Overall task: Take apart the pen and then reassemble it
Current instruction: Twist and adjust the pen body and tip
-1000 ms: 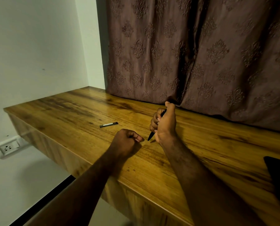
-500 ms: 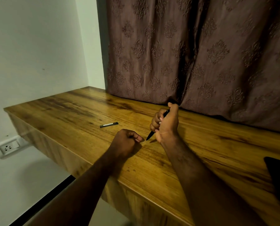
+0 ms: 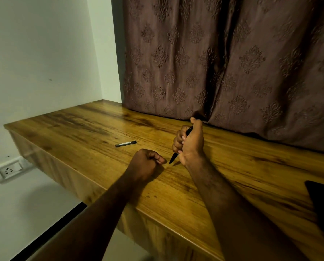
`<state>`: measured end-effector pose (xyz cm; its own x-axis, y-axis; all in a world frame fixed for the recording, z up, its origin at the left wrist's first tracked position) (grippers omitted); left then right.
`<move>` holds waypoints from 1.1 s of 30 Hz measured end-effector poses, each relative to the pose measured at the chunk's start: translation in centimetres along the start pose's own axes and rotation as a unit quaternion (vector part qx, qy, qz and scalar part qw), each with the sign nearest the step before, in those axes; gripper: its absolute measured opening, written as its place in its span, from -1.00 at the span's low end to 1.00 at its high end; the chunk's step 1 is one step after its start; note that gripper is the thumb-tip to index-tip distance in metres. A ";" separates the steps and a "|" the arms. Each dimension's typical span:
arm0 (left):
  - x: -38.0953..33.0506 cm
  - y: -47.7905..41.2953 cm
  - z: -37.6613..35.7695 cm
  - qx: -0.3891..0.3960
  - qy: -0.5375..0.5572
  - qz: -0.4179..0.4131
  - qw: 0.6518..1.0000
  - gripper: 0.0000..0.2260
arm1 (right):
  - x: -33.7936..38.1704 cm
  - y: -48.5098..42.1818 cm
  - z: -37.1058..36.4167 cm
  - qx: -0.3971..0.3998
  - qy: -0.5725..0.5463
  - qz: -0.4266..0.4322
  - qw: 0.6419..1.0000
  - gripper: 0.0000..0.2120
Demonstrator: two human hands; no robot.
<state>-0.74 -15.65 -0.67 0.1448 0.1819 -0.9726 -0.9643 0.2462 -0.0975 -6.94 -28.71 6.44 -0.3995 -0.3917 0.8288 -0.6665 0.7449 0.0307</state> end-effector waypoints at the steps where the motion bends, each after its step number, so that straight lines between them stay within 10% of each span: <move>1: -0.1 0.0 0.1 -0.002 -0.004 -0.003 1.000 -0.81 | 0.0 0.0 0.0 0.004 -0.001 -0.001 1.000 -0.43; 17: -0.1 0.5 0.0 0.005 0.015 0.014 1.000 -0.84 | 0.2 -0.2 0.3 -0.023 -0.013 0.004 1.000 -0.42; 22: -0.1 0.5 0.2 -0.001 0.025 0.021 0.999 -0.82 | -0.5 -1.2 0.7 -0.050 0.033 0.023 0.998 -0.87; 27: -0.1 0.2 0.7 -0.035 0.039 0.019 0.998 -0.81 | 0.3 -1.0 0.2 -0.044 0.159 0.151 0.975 -0.92; 33: -0.2 0.2 0.6 -0.034 0.054 0.021 0.998 -0.84 | 0.4 -0.8 1.1 -0.050 0.232 0.206 0.949 -0.55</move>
<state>-0.85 -15.09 -0.36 0.0831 0.0870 -0.9927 -0.9822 0.1753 -0.0668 -7.25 -30.07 6.12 -0.2790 0.2069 0.9377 -0.4417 0.8394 -0.3166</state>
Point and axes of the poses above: each hand's wrist, its own y-axis away from the middle knuckle, its own z-axis out of the back of the hand, x = y × z, the point moved 9 cm from there along -y, towards the middle knuckle, and after that the axes turned 15 degrees about -x, right-handed, at the moved point
